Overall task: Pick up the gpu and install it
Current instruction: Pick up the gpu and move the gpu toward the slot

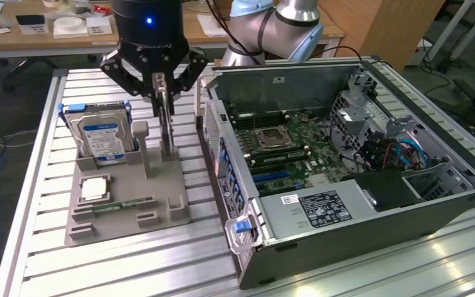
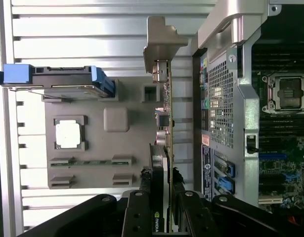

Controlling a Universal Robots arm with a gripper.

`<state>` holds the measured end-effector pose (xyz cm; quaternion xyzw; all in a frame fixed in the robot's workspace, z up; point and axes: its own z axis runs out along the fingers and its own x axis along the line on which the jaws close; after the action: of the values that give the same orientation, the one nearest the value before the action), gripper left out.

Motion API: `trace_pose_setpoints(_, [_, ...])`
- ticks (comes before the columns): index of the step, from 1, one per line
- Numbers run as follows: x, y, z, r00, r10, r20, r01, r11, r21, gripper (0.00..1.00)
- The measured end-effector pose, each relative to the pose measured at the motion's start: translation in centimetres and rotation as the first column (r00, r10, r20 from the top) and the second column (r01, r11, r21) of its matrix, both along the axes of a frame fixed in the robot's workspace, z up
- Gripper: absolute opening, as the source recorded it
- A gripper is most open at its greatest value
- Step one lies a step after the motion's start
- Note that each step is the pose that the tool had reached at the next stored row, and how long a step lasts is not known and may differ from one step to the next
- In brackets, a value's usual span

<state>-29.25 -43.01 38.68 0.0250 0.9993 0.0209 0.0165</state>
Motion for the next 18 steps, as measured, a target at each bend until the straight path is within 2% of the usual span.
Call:
trace_pose_setpoints(6, [0.0,0.01,0.67,1.0000,0.000,-0.0001,0.000,1.0000,-0.0002,0.27])
trace_pose_setpoints(10, [0.0,0.01,1.59,1.0000,0.000,0.0000,0.000,1.0000,-0.0001,0.27])
trace_pose_setpoints(18, [0.0,0.01,2.74,1.0000,0.000,0.0001,0.000,1.0000,0.0000,0.27])
